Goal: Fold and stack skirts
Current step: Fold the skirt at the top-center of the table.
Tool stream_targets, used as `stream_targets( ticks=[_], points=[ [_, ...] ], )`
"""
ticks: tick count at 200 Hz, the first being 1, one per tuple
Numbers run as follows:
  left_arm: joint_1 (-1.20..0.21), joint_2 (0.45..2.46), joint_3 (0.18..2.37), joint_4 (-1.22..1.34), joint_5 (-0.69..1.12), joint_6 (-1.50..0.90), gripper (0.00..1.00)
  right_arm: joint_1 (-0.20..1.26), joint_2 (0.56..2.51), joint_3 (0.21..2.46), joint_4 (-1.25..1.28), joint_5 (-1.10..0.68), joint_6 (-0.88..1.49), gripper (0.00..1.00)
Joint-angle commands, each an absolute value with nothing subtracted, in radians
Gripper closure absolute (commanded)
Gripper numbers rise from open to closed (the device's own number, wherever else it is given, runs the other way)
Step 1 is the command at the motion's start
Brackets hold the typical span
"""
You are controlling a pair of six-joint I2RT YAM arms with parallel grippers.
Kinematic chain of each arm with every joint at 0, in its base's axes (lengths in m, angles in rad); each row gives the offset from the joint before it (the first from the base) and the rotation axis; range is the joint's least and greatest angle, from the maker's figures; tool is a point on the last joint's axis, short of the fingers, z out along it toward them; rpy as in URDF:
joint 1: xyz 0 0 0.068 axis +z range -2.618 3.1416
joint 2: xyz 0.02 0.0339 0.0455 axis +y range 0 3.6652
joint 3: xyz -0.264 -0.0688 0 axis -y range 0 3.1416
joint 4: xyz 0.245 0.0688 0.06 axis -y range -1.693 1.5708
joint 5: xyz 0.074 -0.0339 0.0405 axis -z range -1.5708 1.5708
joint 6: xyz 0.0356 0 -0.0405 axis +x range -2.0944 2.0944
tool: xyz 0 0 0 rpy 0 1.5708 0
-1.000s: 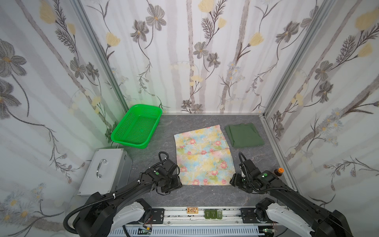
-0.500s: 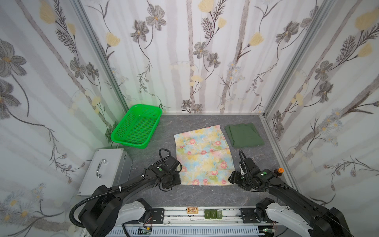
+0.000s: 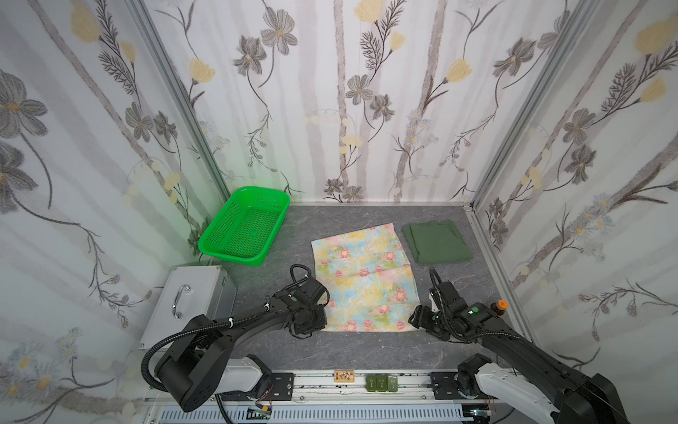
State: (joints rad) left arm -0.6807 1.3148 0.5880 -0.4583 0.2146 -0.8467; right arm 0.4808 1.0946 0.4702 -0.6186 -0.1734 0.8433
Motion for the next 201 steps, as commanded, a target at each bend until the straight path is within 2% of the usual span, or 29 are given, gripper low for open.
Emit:
stream_targets(
  ticks=[1, 18, 44, 69, 103, 128, 157, 201],
  points=[
    [-0.68, 1.318, 0.584, -0.436, 0.221, -0.842, 0.82, 0.475, 1.092, 0.468, -0.597, -0.175, 0.836, 0.28],
    [-0.681, 1.321, 0.583, -0.431, 0.222, -0.841, 1.0, 0.47, 1.092, 0.473, -0.602, -0.176, 0.833, 0.28],
    [-0.68, 1.324, 0.581, -0.428, 0.219, -0.84, 1.0, 0.457, 1.086, 0.502, -0.649, -0.143, 0.808, 0.23],
    [-0.68, 1.324, 0.583, -0.426, 0.216, -0.839, 1.0, 0.429, 1.073, 0.526, -0.705, -0.115, 0.782, 0.14],
    [-0.681, 1.323, 0.581, -0.423, 0.214, -0.839, 1.0, 0.409, 1.065, 0.536, -0.737, -0.099, 0.762, 0.1],
    [-0.68, 1.319, 0.578, -0.422, 0.213, -0.839, 1.0, 0.409, 1.086, 0.524, -0.711, -0.133, 0.751, 0.16],
    [-0.679, 1.317, 0.577, -0.42, 0.213, -0.842, 1.0, 0.41, 1.125, 0.472, -0.646, -0.192, 0.753, 0.39],
    [-0.679, 1.318, 0.578, -0.419, 0.216, -0.845, 1.0, 0.409, 1.152, 0.45, -0.596, -0.183, 0.752, 0.42]
  ],
)
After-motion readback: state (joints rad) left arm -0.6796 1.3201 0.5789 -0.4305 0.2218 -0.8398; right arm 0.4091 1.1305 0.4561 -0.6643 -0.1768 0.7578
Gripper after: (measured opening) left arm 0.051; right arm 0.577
